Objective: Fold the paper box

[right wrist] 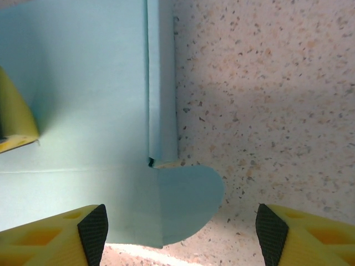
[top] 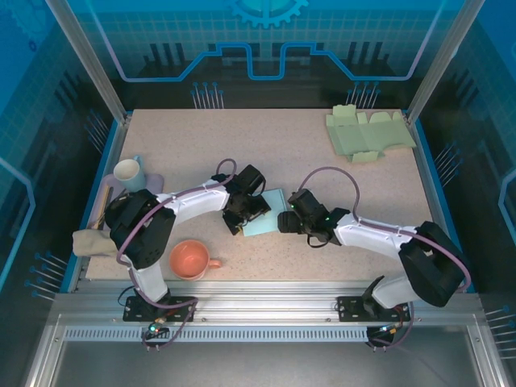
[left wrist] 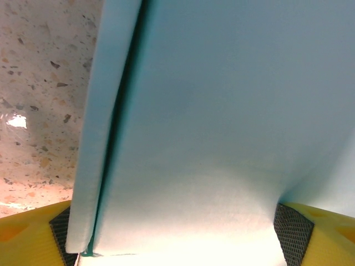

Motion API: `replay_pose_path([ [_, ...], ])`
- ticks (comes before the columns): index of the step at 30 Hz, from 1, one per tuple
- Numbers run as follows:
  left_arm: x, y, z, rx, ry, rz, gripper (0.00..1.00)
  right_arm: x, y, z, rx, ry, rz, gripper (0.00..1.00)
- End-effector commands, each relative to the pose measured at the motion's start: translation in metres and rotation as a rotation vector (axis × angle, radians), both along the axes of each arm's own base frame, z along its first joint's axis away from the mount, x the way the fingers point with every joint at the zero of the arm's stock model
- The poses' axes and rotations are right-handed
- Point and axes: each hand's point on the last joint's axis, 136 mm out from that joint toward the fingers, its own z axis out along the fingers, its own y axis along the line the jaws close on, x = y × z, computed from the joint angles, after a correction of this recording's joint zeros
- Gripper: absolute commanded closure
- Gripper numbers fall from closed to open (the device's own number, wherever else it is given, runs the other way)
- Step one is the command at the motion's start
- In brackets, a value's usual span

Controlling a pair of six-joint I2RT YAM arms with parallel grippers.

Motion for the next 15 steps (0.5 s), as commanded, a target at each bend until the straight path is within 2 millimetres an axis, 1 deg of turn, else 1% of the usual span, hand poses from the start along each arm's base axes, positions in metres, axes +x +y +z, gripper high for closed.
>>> replay_pose_path([
  [1, -0.021, 0.029, -0.024, 0.110, 0.087, 0.006, 0.11, 0.003, 0.014, -0.003, 0.049, -0.011, 0.006, 0.27],
  [5, -0.022, 0.031, -0.023, 0.114, 0.084, 0.006, 0.10, 0.003, 0.021, -0.006, 0.078, 0.008, 0.025, 0.29],
  [8, -0.021, 0.031, -0.023, 0.112, 0.082, 0.006, 0.11, 0.002, 0.026, -0.005, 0.108, 0.014, 0.039, 0.35],
  [13, -0.021, 0.030, -0.025, 0.113, 0.089, 0.009, 0.10, 0.000, 0.029, -0.007, 0.124, 0.028, 0.048, 0.36],
  [15, -0.021, 0.030, -0.025, 0.112, 0.089, 0.006, 0.11, -0.002, 0.033, -0.007, 0.138, 0.036, 0.066, 0.37],
])
